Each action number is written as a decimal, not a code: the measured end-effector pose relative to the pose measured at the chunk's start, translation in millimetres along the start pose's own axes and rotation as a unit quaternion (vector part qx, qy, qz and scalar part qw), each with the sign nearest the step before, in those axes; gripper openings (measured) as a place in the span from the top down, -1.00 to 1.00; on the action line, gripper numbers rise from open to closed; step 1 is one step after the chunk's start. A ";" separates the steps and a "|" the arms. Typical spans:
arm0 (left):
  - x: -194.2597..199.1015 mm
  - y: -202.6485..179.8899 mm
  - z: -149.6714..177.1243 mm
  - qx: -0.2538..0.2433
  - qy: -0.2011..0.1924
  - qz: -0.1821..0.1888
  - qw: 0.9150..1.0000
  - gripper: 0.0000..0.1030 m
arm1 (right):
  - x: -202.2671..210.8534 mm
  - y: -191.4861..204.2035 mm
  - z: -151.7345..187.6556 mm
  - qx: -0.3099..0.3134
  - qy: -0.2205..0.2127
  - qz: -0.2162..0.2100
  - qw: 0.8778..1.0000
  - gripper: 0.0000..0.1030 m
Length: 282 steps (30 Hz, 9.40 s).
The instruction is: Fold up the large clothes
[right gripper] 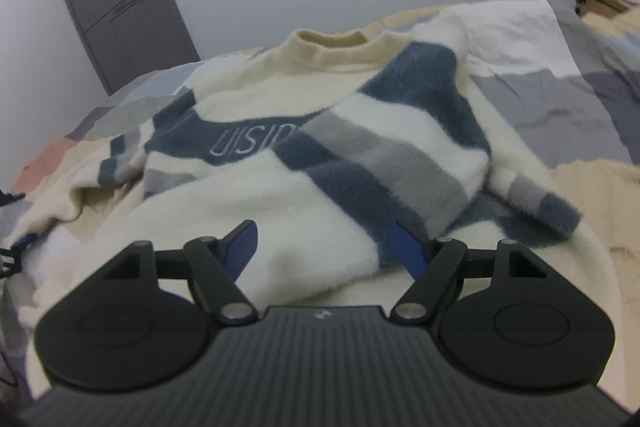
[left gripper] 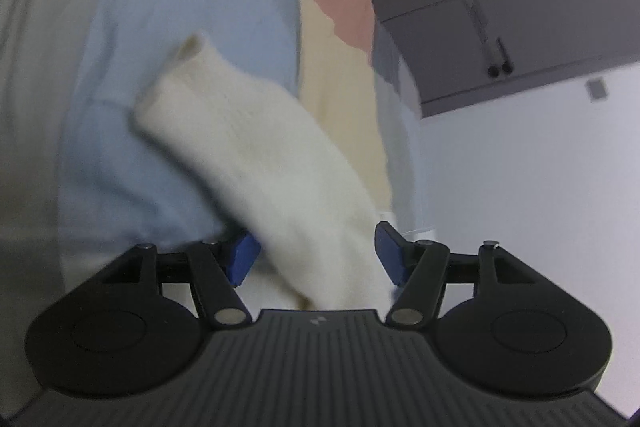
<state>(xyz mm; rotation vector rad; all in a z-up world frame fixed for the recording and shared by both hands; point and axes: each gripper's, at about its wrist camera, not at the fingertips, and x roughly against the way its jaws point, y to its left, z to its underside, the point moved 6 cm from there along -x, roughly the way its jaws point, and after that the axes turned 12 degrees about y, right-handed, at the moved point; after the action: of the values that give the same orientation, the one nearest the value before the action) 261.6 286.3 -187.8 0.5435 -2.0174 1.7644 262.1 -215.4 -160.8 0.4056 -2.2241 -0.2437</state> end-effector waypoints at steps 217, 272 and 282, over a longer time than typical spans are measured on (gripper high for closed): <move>159.7 -31.9 267.8 -0.235 0.320 0.175 0.901 0.75 | 197.5 -62.3 67.0 -0.211 0.017 -0.213 0.954 0.74; -163.0 -115.8 239.5 -0.365 0.308 0.035 0.878 0.65 | -35.1 -147.4 -85.7 -0.257 -0.045 0.002 0.965 0.76; -124.2 -123.8 254.6 -0.428 0.300 0.063 0.850 -0.30 | -25.0 -142.0 -80.2 -0.235 -0.043 -0.024 0.971 0.58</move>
<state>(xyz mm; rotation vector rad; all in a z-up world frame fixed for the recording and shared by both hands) 420.9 21.5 -181.8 -0.3899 -2.0850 0.7463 368.5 -341.0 -172.2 0.1902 -2.1509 -0.8080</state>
